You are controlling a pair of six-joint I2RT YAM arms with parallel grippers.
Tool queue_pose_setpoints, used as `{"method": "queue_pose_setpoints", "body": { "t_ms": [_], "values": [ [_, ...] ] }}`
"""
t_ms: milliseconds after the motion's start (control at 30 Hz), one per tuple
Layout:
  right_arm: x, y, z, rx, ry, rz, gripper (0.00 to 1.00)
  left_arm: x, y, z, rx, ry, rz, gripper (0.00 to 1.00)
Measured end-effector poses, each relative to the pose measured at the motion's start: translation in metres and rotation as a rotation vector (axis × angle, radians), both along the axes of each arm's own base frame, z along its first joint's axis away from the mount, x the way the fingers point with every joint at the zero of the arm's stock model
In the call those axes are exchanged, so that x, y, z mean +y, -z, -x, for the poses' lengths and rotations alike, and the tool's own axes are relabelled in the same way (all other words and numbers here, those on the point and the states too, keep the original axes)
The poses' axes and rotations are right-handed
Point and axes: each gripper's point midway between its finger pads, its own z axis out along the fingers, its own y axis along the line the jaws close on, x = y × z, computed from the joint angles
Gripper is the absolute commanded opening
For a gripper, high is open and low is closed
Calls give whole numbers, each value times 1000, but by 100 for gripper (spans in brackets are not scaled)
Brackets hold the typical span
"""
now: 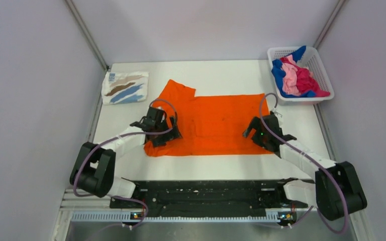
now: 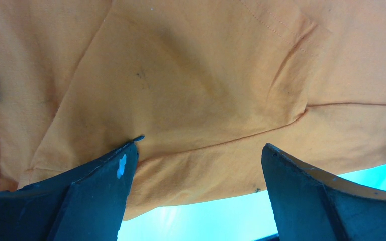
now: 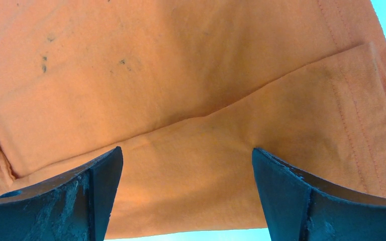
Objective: Fold and stack the t-shirts
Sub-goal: Grab the side of the flattened tshirt furthest away from the robot with both arms
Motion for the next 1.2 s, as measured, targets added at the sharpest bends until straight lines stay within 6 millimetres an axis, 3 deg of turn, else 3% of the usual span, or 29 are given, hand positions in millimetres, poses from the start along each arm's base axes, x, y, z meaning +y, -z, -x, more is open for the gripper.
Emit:
{"method": "queue_pose_setpoints", "body": {
  "t_ms": [300, 600, 1000, 1200],
  "values": [
    [-6, 1, 48, 55, 27, -49, 99, 0, 2, 51, 45, -37, 1, 99],
    [-8, 1, 76, 97, 57, -93, 99, 5, 2, 70, 67, -69, 5, 99],
    [-12, -1, 85, 113, 41, -77, 99, 12, 3, 73, 63, -108, -18, 99],
    [-19, -19, 74, 47, 39, -28, 99, 19, 5, 75, 65, -118, -53, 99]
  ]
}}
